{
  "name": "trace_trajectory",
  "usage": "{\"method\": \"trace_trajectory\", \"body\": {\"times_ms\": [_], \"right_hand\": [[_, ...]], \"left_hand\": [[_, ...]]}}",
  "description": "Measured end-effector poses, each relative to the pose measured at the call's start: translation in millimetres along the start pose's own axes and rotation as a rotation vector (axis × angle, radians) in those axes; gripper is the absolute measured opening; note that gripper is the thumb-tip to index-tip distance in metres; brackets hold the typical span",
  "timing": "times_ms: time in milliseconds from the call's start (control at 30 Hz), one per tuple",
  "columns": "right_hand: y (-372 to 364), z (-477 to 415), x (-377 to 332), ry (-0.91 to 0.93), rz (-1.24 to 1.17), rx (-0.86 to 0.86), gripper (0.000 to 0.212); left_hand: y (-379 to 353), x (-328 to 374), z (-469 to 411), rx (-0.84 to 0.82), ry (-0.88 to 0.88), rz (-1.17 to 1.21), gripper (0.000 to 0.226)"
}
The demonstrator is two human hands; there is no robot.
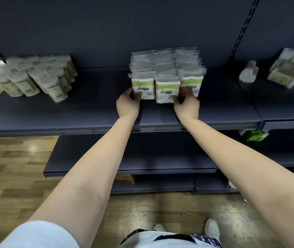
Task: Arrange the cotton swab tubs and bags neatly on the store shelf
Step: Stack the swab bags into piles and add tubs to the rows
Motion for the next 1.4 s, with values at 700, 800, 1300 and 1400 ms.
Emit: {"method": "trace_trajectory", "body": {"times_ms": [700, 800, 1300, 1400], "right_hand": [[40.3, -5.9, -1.3, 0.06, -0.227, 0.149, 0.027], [74.6, -18.4, 5.9, 0.056, -0.242, 0.208, 0.029], [309.5, -56.3, 158.5, -0.038, 0.023, 0.466, 0.037], [336.1, -71.8, 178.8, -0.046, 0.039, 0.471, 0.038]], "left_hand": [[-7.5, 73.0, 61.4, 0.057, -0.346, 0.385, 0.046], [-40.5, 128.2, 79.8, -0.103, -0.467, 0.363, 0.049], [-242.5, 235.3, 140.5, -0.483, -0.486, 0.372, 0.048], [-276.8, 260.8, 147.2, -0.51, -0.507, 0.361, 0.048]]}}
Point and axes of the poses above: each hand's wrist, its own z-axis away from the middle knuckle, its own y-axis out of the back of the hand, x = y × z, the point moved 8 cm from there along -z, towards the middle knuckle, and after that the axes turned 1 degree about -y, right-handed, at the moved point
